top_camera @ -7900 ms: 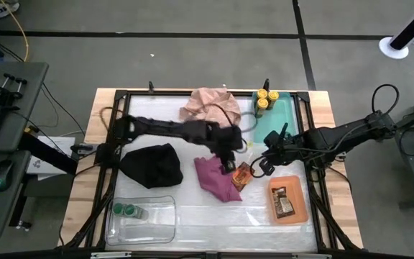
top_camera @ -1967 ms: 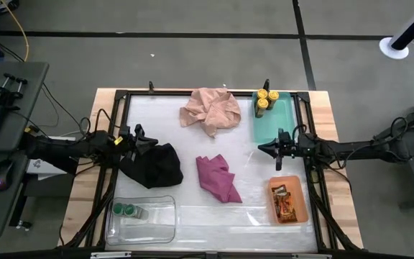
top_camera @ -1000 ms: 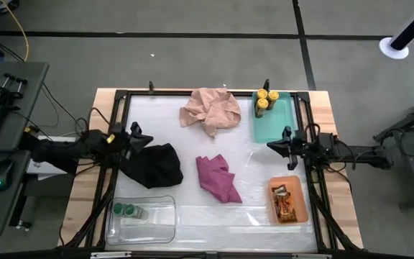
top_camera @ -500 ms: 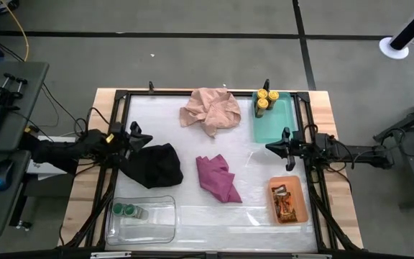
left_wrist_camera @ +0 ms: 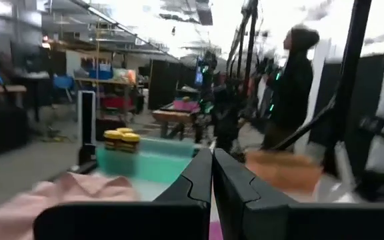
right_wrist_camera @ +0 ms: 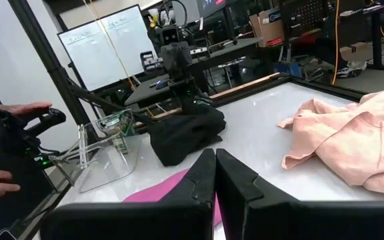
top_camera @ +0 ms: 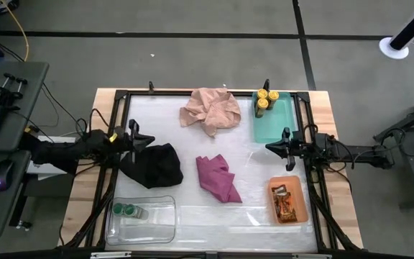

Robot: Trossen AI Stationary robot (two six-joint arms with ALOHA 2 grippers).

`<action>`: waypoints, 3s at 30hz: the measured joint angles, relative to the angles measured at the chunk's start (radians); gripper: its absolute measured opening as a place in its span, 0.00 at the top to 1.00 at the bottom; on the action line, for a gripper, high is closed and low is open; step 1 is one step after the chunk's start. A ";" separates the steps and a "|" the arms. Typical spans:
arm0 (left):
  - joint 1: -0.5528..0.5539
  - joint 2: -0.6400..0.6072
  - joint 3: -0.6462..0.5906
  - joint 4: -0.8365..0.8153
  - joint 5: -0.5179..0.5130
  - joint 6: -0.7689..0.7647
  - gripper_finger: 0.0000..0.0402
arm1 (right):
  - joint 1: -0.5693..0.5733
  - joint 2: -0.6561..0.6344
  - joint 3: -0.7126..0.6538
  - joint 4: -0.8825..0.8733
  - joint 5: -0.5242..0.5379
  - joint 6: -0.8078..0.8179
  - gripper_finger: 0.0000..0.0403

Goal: Sort spices by type
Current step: Return to Home Position

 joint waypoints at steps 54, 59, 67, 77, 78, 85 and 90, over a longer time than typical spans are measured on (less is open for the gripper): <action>0.001 0.000 0.000 -0.113 0.000 0.089 1.00 | 0.000 0.000 0.001 -0.001 0.000 0.000 1.00; 0.001 0.000 0.000 -0.113 0.000 0.089 1.00 | 0.000 0.000 0.001 -0.001 0.000 0.000 1.00; 0.001 0.000 0.000 -0.113 0.000 0.089 1.00 | 0.000 0.000 0.001 -0.001 0.000 0.000 1.00; 0.001 0.000 0.000 -0.112 0.000 0.089 1.00 | 0.000 0.000 0.001 -0.001 0.000 0.000 1.00; 0.001 0.000 0.000 -0.112 0.000 0.089 1.00 | 0.000 0.000 0.001 -0.001 0.000 0.000 1.00; 0.001 0.000 0.000 -0.112 0.000 0.089 1.00 | 0.000 0.000 0.001 -0.001 0.000 0.000 1.00; 0.001 0.000 0.000 -0.112 0.000 0.089 1.00 | 0.000 0.000 0.001 -0.001 0.000 0.000 1.00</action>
